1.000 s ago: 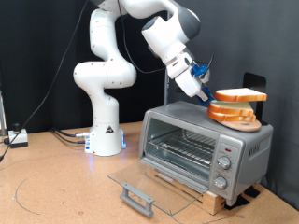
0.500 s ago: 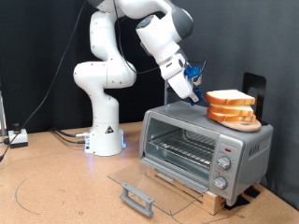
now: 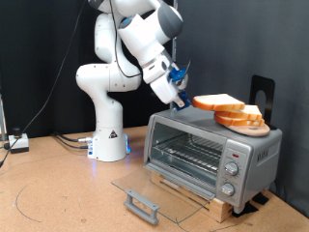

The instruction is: Make a piece of toast with the oven

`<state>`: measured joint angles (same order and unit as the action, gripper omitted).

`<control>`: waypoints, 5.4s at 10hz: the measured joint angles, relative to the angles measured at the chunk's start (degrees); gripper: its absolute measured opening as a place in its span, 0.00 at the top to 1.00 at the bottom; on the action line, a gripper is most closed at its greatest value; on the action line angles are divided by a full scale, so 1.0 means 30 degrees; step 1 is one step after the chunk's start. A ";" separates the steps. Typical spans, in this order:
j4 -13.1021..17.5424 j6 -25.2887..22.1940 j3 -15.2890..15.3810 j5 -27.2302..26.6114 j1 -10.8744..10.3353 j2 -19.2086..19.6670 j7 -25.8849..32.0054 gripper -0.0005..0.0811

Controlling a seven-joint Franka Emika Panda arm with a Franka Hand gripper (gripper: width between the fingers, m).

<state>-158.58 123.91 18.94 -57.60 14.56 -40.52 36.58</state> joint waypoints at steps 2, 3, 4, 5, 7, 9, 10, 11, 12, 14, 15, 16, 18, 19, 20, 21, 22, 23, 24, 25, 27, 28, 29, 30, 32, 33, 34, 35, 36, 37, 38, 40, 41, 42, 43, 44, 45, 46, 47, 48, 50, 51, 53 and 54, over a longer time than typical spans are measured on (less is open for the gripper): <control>-0.0159 0.0469 -0.0614 0.0375 0.1028 -0.0097 0.0119 0.43; -0.0159 0.0476 -0.0987 0.0646 0.1530 -0.0093 0.0159 0.43; -0.0145 0.0229 -0.1539 0.0963 0.1947 -0.0053 0.0319 0.43; -0.0097 -0.0279 -0.2173 0.1495 0.2347 0.0025 0.0604 0.43; 0.0109 -0.1445 -0.3458 0.2810 0.3155 0.0321 0.1245 0.43; 0.0462 -0.2284 -0.4583 0.4092 0.3915 0.0908 0.1998 0.43; 0.0854 -0.2811 -0.4972 0.4373 0.4120 0.1471 0.2395 0.43; 0.0791 -0.2714 -0.4896 0.4365 0.4112 0.1451 0.2383 0.43; 0.0663 -0.2397 -0.4854 0.4317 0.4111 0.1451 0.2500 0.43; 0.0213 -0.1238 -0.4846 0.4639 0.4139 0.1602 0.3352 0.43; 0.0021 -0.0967 -0.4847 0.5364 0.4232 0.1884 0.3758 0.43; -0.0022 -0.1212 -0.4853 0.6656 0.4404 0.2382 0.4037 0.43; -0.0057 -0.1125 -0.4922 0.7585 0.4579 0.3595 0.5033 0.43; -0.0074 -0.0648 -0.4933 0.7543 0.4579 0.4175 0.5537 0.43; -0.0074 -0.0141 -0.4932 0.7329 0.4547 0.4690 0.6026 0.43; -0.0071 0.0374 -0.4924 0.6969 0.4471 0.5128 0.6576 0.43; -0.0065 0.0813 -0.4887 0.6616 0.4375 0.5514 0.7095 0.43; -0.0057 0.1125 -0.4847 0.6221 0.4217 0.5835 0.7637 0.43; -0.0049 0.1373 -0.4794 0.5805 0.3977 0.6074 0.8217 0.43; -0.0057 0.1706 -0.4639 0.5449 0.3703 0.6206 0.8646 0.43; -0.0057 0.2222 -0.3998 0.5286 0.3169 0.6348 0.8819 0.43; -0.0057 0.2382 -0.3543 0.5427 0.2976 0.6378 0.8762 0.43; -0.0060 0.2423 -0.2995 0.5814 0.2905 0.6381 0.8619 0.43; -0.0077 0.2518 -0.2491 0.5994 0.2836 0.6378 0.8566 0.43; -0.0149 0.2796 -0.1682 0.5934 0.2456 0.6306 0.8678 0.43; -0.0219 0.3050 -0.1356 0.5793 0.2143 0.6171 0.8759 0.43; -0.0311 0.3267 -0.1041 0.5747 0.1844 0.5972 0.8803 0.43; -0.0416 0.3571 -0.0666 0.5827 0.1625 0.5756 0.8876 0.43; -0.0547 0.4003 -0.0144 0.6513 0.1588 0.5545 0.8794 0.43; -0.0697 0.4428 0.0381 0.7512 0.1670 0.5397 0.8570 0.43; -0.0801 0.4706 0.0822 0.8407 0.1834 0.5349 0.8141 0.43; -0.0843 0.5057 0.1360 0.9700 0.2359 0.5390 0.7474 0.43; -0.0843 0.5331 0.1464 1.0042 0.2636 0.5434 0.7448 0.43; -0.0860 0.5991 0.1565 1.0207 0.2914 0.5515 0.7204 0.43; -0.0860 0.6542 0.1681 1.0228 0.3134 0.5616 0.6996 0.43; -0.0837 0.6689 0.1694 1.0228 0.3244 0.5652 0.6951 0.43; -0.0798 0.6743 0.1693 1.0157 0.3257 0.5665 0.6951 0.43; -0.0782 0.6781 0.1693 1.0007 0.3230 0.5671 0.6965 0.43; -0.0779 0.6975 0.1686 0.9557 0.3114 0.5685 0.7206 0.43; -0.0791 0.7388 0.1679 0.8708 0.2836 0.5732 0.7712 0.43; -0.0803 0.7788 0.1678 0.6914 0.1975 0.5804 0.8587 0.43; -0.0803 0.7788 0.1685 0.6204 0.1484 0.5797 0.8830 0.43; -0.0831 0.7607 0.1787 0.5638 0.0701 0.5733 0.8875 0.43; -0.0871 0.7564 0.1949 0.5574 0.0528 0.5702 0.8761 0.43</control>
<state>-161.19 146.61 24.79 -40.88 16.14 -23.42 62.86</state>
